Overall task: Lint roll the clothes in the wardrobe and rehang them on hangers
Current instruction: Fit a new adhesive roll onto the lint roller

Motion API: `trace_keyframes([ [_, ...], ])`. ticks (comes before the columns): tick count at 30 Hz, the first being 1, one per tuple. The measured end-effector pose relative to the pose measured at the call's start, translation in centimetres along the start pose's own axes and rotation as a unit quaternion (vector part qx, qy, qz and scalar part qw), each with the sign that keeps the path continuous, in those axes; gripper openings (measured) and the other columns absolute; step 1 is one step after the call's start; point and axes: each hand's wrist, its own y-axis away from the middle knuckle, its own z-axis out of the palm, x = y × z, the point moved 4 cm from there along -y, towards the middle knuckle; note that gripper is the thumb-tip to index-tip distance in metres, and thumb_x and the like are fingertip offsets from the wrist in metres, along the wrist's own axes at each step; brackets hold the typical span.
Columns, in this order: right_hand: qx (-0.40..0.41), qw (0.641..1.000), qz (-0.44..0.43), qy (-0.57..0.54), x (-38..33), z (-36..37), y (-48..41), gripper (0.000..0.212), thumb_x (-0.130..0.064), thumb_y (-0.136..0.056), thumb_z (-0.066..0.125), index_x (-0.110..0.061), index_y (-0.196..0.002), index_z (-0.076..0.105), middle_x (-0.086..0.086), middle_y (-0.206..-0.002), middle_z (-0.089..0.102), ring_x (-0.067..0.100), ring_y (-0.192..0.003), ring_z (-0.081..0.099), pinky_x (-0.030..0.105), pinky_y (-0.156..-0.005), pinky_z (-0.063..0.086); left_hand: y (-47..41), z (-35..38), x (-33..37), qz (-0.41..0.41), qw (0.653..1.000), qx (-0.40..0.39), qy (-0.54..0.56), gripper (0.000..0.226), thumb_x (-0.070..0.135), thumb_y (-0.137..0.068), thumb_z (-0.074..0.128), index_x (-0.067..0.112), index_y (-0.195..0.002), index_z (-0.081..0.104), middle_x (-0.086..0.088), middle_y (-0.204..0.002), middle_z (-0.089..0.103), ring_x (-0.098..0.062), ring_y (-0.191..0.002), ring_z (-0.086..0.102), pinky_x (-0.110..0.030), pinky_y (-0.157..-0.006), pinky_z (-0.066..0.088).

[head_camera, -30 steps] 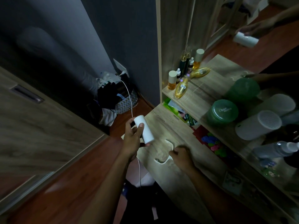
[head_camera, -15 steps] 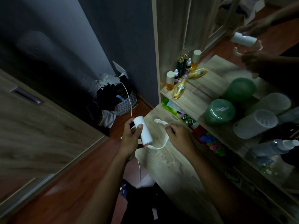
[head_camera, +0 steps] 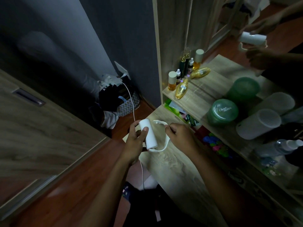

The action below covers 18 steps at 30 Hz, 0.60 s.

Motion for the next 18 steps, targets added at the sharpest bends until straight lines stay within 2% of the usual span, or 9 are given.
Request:
trace_keyframes([
  [4,0.005,1.0,0.003,0.0,-0.3,-0.4,-0.2,0.045,-0.032,-0.094,0.056,-0.024,-0.054,0.039,-0.006,-0.043,0.036,0.009,-0.04,0.037,0.034,-0.043,0.037,0.0,0.0,0.1,0.001,1.0,-0.005,-0.003,0.032,0.029,-0.099,0.054,0.03,-0.129,0.042,-0.007,-0.114,0.062,-0.022,-0.093,0.063,-0.03,-0.057,0.054],
  [9,0.01,1.0,0.008,0.024,-1.1,-0.7,-0.3,0.04,-0.029,-0.095,0.056,-0.018,-0.058,0.046,-0.008,-0.043,0.035,0.005,-0.039,0.035,0.024,-0.045,0.028,0.0,0.2,0.4,0.01,1.0,-0.017,-0.007,0.032,0.029,-0.099,0.055,0.03,-0.129,0.044,-0.006,-0.112,0.061,-0.021,-0.094,0.063,-0.032,-0.058,0.054],
  [13,0.011,0.998,0.015,0.057,-1.7,-0.9,-0.1,0.038,-0.03,-0.097,0.053,-0.008,-0.068,0.063,0.006,-0.056,0.057,0.017,-0.048,0.048,0.026,-0.048,0.035,0.1,0.1,0.8,0.019,0.999,-0.022,-0.026,0.032,0.028,-0.098,0.056,0.031,-0.128,0.045,-0.001,-0.108,0.062,-0.017,-0.092,0.064,-0.039,-0.064,0.058],
  [16,0.016,0.998,0.015,0.057,-2.3,-1.1,-0.1,0.039,-0.031,-0.098,0.051,-0.008,-0.068,0.061,0.005,-0.058,0.057,0.019,-0.05,0.052,0.03,-0.048,0.041,0.1,-0.1,1.1,0.016,0.999,-0.03,-0.035,0.033,0.03,-0.098,0.056,0.031,-0.129,0.045,-0.001,-0.108,0.064,-0.017,-0.092,0.065,-0.042,-0.067,0.059],
  [18,0.016,0.998,0.015,0.054,-2.6,-1.3,-0.2,0.039,-0.03,-0.098,0.05,-0.012,-0.065,0.055,0.002,-0.057,0.052,0.019,-0.05,0.052,0.028,-0.048,0.038,0.2,-0.1,1.3,0.013,0.999,-0.036,-0.036,0.033,0.031,-0.098,0.056,0.03,-0.13,0.045,-0.002,-0.109,0.064,-0.02,-0.094,0.065,-0.039,-0.065,0.058],
])
